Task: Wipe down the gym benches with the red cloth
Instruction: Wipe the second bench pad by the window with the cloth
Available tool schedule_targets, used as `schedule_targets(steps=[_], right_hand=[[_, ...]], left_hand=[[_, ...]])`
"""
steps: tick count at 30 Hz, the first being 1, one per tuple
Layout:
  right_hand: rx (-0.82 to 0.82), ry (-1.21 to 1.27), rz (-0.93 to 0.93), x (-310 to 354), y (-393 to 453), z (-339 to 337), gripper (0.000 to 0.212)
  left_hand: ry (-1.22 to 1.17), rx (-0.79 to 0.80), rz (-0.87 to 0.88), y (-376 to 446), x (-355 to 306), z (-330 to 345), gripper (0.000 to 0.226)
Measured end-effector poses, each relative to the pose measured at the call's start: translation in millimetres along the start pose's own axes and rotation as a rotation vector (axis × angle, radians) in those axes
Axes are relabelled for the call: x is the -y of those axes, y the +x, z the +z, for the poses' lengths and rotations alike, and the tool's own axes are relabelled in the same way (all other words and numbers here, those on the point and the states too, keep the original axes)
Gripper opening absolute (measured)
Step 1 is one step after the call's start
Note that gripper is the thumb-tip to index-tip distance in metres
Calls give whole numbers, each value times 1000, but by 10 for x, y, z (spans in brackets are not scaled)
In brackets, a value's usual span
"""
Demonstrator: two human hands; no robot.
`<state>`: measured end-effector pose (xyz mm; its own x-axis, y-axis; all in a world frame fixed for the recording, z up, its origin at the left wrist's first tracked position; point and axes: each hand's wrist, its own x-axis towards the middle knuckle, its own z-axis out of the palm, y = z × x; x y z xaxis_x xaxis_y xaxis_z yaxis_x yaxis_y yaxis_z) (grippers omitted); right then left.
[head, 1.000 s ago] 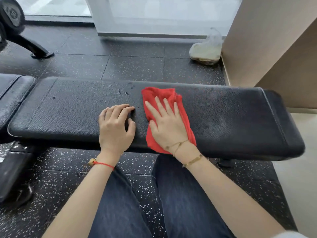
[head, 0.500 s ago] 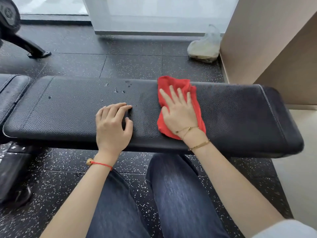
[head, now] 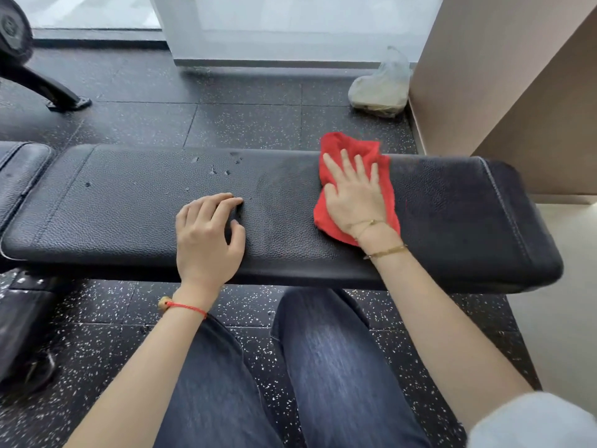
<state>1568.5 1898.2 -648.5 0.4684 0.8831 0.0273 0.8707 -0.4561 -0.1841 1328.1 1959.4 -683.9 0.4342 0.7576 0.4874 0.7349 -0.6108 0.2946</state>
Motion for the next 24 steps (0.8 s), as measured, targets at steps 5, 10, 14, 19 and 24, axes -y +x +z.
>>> schedule_targets(steps=[5,10,14,19,24], right_hand=[[5,27,-281,288,-530,70,58],[-32,31,-130,-398,-701,-32,57],[-37,23,146,-705,-381,-129,57],[-33,-6,-23,-280,-437,-41,59],[7,83,-243,-302,-890,-43,58]], left_hand=[[0,5,11,5,8,-11,35],[-19,4,3,3,1,-23,35],[-23,15,-11,2,-14,-28,35],[-22,16,-19,1,-32,-27,35],[-22,14,-3,-2,-7,-26,35]])
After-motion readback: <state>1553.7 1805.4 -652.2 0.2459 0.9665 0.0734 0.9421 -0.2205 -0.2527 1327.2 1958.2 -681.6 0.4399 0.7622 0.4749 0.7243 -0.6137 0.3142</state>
